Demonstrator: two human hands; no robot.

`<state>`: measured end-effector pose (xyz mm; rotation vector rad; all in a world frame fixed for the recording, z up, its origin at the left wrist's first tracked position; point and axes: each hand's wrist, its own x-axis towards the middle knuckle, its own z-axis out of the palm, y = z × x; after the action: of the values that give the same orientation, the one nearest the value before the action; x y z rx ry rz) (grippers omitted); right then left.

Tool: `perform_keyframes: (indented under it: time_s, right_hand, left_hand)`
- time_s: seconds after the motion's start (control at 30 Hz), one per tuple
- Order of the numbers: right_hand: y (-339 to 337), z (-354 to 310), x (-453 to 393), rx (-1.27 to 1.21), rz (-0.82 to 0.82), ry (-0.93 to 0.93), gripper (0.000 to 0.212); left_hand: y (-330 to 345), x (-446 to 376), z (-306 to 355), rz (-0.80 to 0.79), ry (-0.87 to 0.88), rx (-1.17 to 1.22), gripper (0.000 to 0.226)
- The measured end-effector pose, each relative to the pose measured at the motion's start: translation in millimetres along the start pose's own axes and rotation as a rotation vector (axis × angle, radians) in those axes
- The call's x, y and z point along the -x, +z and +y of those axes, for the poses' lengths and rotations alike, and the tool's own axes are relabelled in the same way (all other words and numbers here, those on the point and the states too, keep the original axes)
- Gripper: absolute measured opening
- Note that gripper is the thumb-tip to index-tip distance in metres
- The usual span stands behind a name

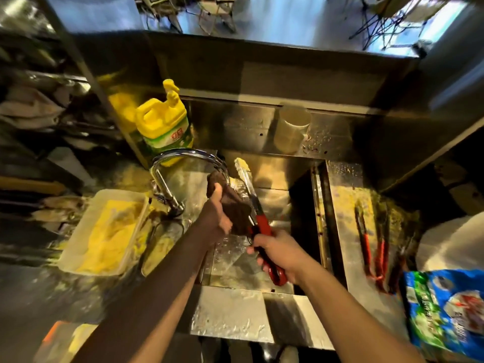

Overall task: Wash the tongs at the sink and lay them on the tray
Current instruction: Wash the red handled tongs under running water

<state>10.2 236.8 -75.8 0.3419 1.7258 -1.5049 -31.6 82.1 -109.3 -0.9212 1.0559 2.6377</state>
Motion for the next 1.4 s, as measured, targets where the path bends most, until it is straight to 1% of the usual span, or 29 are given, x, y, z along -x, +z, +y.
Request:
perform_keyframes:
  time_s: [0.07, 0.13, 0.2, 0.23, 0.3, 0.33, 0.43, 0.47, 0.53, 0.63, 0.7, 0.77, 0.83, 0.87, 0.93, 1.0, 1.07, 1.1, 1.17, 1.2, 1.27, 1.3, 1.33, 1.4]
  right_hand:
    - [2.6, 0.7, 4.6, 0.061, -0.041, -0.011, 0.005]
    - [-0.9, 2.9, 9.4, 0.130, -0.076, -0.007, 0.003]
    - [-4.4, 0.6, 9.2, 0.166, -0.047, -0.004, 0.006]
    - [-4.5, -1.8, 6.6, 0.172, -0.002, -0.015, 0.006]
    - [-4.9, -7.2, 1.4, 0.169, 0.078, -0.051, 0.003]
    - [-5.2, -9.0, 0.2, 0.175, 0.082, -0.062, 0.003]
    - [-12.6, -11.5, -1.2, 0.249, 0.050, -0.044, 0.005]
    - [-16.0, -13.0, -2.0, 0.272, 0.063, -0.046, 0.005]
    - [-19.6, -15.3, -4.5, 0.276, 0.090, -0.073, 0.004]
    - [-21.4, -16.1, -4.4, 0.303, 0.051, -0.047, 0.007]
    - [-23.5, -18.1, -2.4, 0.337, 0.065, -0.041, 0.007]
    - [-25.9, -20.0, -0.6, 0.361, 0.071, -0.056, 0.009]
    - [-25.4, -22.1, 0.9, 0.375, 0.052, -0.035, 0.017]
    - [-25.0, -23.0, 2.2, 0.378, 0.061, -0.027, 0.019]
    - [-26.9, -21.0, 4.2, 0.373, 0.087, -0.045, 0.017]
    - [-28.0, -17.2, 6.5, 0.359, 0.077, -0.063, 0.011]
    - [-26.8, -14.9, 8.1, 0.358, 0.089, -0.066, 0.011]
    - [-27.8, -14.5, 7.1, 0.353, 0.105, -0.072, 0.014]
    - [-31.4, -13.8, 5.1, 0.335, 0.107, -0.063, 0.018]
    - [-32.2, -13.5, 4.7, 0.335, 0.097, -0.047, 0.016]
    - [-34.2, -12.9, 4.2, 0.337, 0.106, -0.037, 0.007]
    - [-35.6, -12.9, 4.6, 0.336, 0.111, -0.043, 0.004]
    - [-37.9, -14.0, 5.0, 0.337, 0.109, -0.048, 0.004]
    - [-40.8, -18.1, 4.3, 0.339, 0.087, -0.035, 0.005]
  left_hand:
    - [3.1, -15.5, 10.4, 0.016, 0.032, -0.002, 0.059]
    - [2.6, -32.7, 20.7, 0.100, 0.031, -0.087, 0.046]
    - [6.3, -41.4, 15.2, 0.195, 0.006, -0.235, 0.031]
    - [10.8, -43.2, 8.2, 0.207, -0.020, -0.300, 0.029]
    - [20.0, -46.8, -5.7, 0.206, -0.064, -0.349, 0.034]
    - [23.7, -46.7, -7.3, 0.210, -0.066, -0.337, 0.034]
    - [30.0, -57.5, -0.2, 0.328, -0.027, -0.244, 0.028]
    - [32.5, -59.8, 0.1, 0.318, -0.038, -0.229, 0.026]
    - [34.9, -54.7, 0.6, 0.259, -0.056, -0.276, 0.023]
    - [28.2, -56.4, -2.4, 0.293, -0.047, -0.417, 0.041]
    - [28.3, -53.6, -1.1, 0.299, -0.038, -0.331, 0.039]
    - [29.5, -53.9, -6.7, 0.269, -0.043, -0.298, 0.038]
    - [27.3, -55.2, -9.5, 0.304, -0.050, -0.319, 0.041]
    - [28.1, -54.9, -8.0, 0.305, -0.036, -0.285, 0.041]
    - [29.5, -52.3, -5.4, 0.318, -0.012, -0.322, 0.039]
    - [31.6, -53.8, -5.9, 0.335, -0.005, -0.436, 0.029]
    - [36.7, -53.1, -5.1, 0.331, -0.014, -0.320, 0.022]
    - [39.2, -52.0, -5.6, 0.352, -0.008, -0.315, 0.028]
    - [42.7, -53.8, -12.9, 0.313, -0.020, -0.332, 0.042]
    - [45.5, -52.8, -16.0, 0.313, -0.033, -0.354, 0.044]
    - [47.4, -54.9, -19.4, 0.370, -0.001, -0.375, 0.040]
    - [49.2, -53.1, -18.6, 0.386, 0.018, -0.339, 0.035]
    - [52.2, -51.3, -18.3, 0.390, 0.023, -0.308, 0.031]
    - [57.3, -56.1, -17.8, 0.398, 0.009, -0.298, 0.034]
